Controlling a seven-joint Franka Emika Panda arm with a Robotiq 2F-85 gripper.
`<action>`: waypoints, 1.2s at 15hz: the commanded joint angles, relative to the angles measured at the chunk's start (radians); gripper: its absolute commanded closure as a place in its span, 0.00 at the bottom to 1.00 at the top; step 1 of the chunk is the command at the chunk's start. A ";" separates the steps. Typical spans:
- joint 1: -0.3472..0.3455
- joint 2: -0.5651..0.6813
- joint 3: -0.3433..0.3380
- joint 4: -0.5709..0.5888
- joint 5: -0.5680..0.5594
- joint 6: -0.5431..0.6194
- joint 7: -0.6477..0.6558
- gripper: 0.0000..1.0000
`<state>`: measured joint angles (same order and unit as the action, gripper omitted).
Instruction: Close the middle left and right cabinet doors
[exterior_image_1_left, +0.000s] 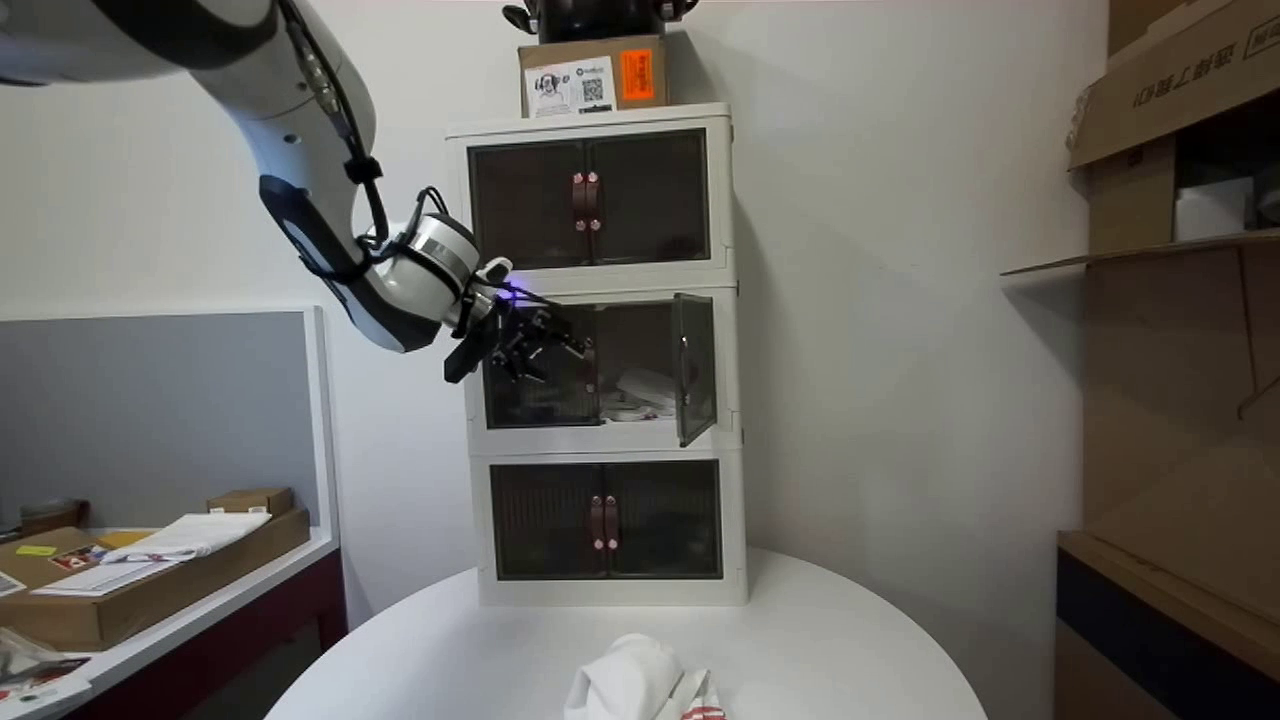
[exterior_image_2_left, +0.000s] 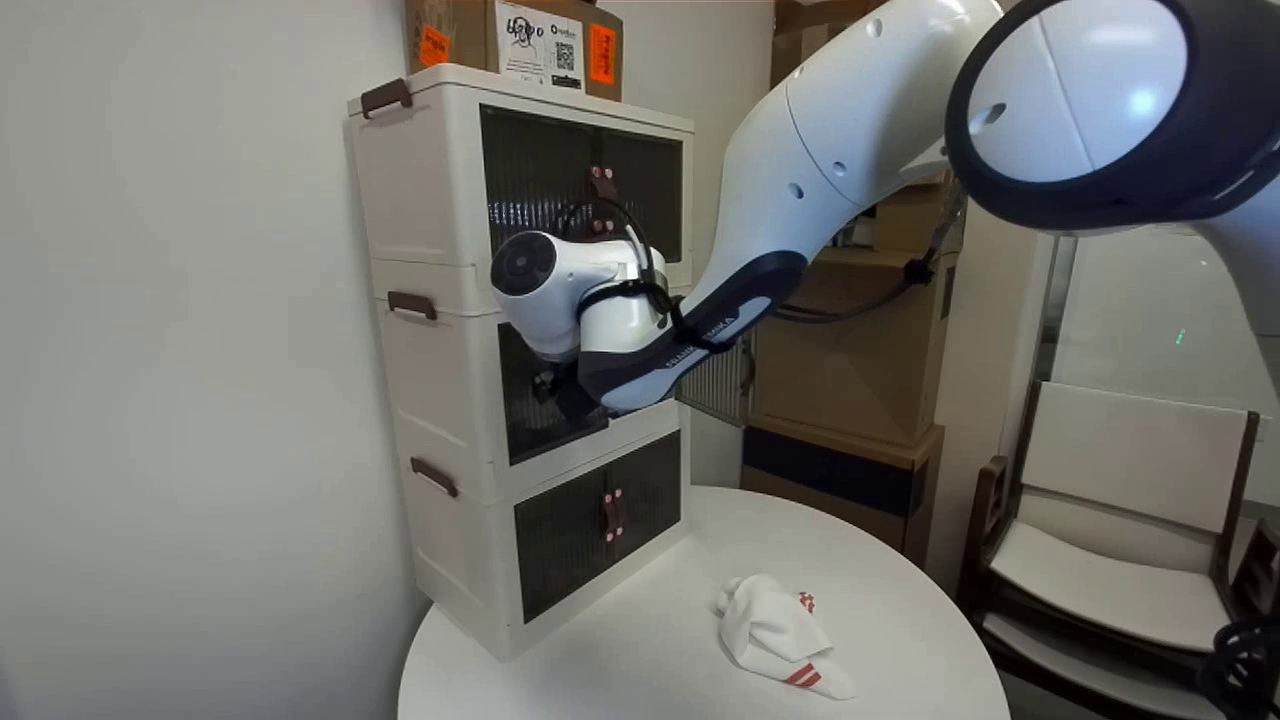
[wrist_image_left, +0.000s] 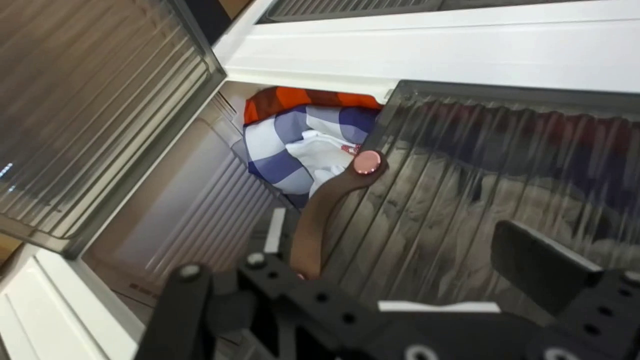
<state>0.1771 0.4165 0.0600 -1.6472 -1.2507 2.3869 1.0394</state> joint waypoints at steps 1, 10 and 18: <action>0.012 0.067 -0.004 0.106 -0.006 -0.009 -0.025 0.00; -0.055 -0.061 0.045 -0.071 0.326 0.099 -0.269 0.00; -0.080 -0.333 0.025 -0.347 0.805 0.051 -0.602 0.00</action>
<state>0.1088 0.2236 0.0864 -1.8638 -0.5987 2.4800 0.5834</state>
